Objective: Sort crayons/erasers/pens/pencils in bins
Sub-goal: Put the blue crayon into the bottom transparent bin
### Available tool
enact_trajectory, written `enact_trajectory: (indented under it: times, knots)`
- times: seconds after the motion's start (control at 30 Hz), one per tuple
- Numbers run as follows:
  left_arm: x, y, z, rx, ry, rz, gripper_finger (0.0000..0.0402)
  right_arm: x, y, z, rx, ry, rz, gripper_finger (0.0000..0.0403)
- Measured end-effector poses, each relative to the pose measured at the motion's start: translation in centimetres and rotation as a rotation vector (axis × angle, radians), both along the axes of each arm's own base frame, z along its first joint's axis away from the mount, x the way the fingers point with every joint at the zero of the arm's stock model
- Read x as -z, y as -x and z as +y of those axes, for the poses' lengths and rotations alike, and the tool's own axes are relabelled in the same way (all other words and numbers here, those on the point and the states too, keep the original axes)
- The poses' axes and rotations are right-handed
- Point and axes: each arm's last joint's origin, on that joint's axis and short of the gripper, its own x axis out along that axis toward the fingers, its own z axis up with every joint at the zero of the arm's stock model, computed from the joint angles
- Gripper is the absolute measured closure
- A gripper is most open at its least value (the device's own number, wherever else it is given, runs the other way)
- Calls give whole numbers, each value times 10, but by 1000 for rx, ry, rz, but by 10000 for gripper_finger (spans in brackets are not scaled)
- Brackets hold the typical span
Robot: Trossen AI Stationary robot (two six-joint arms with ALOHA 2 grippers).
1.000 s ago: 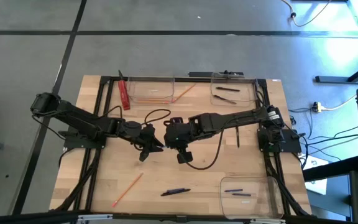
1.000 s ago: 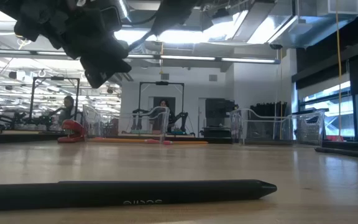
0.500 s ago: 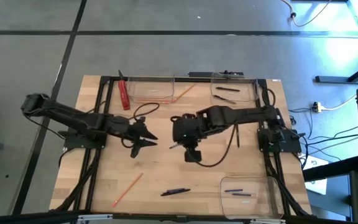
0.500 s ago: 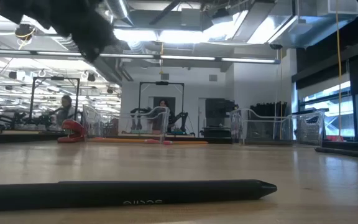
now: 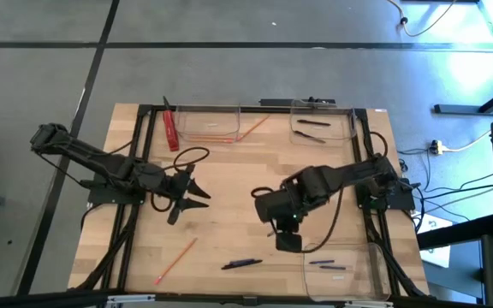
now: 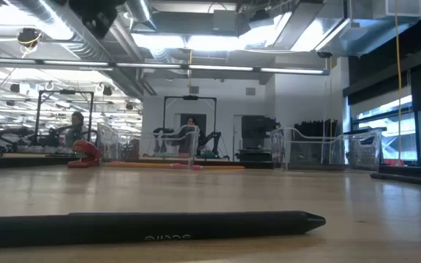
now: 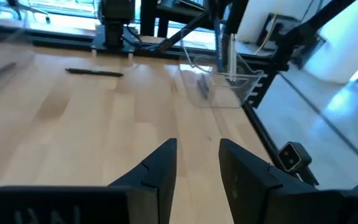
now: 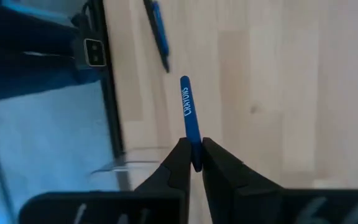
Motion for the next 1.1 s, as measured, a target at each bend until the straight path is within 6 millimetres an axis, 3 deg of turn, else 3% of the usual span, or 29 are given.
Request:
enact_trajectory:
  times: [0.3,0.53,0.73,1.1]
  knots:
    - [-57,-9,-7,-10,-168,60,289,-14,31,40,104,-25,8,373]
    - [-81,-21,-16,40,-250,50,289,-31,57,54,205,22,-75,379]
    - [-85,-30,-19,41,-256,54,289,-49,76,50,201,25,-152,377]
    - [-83,-34,-20,13,-229,60,289,-91,118,14,142,118,-391,378]
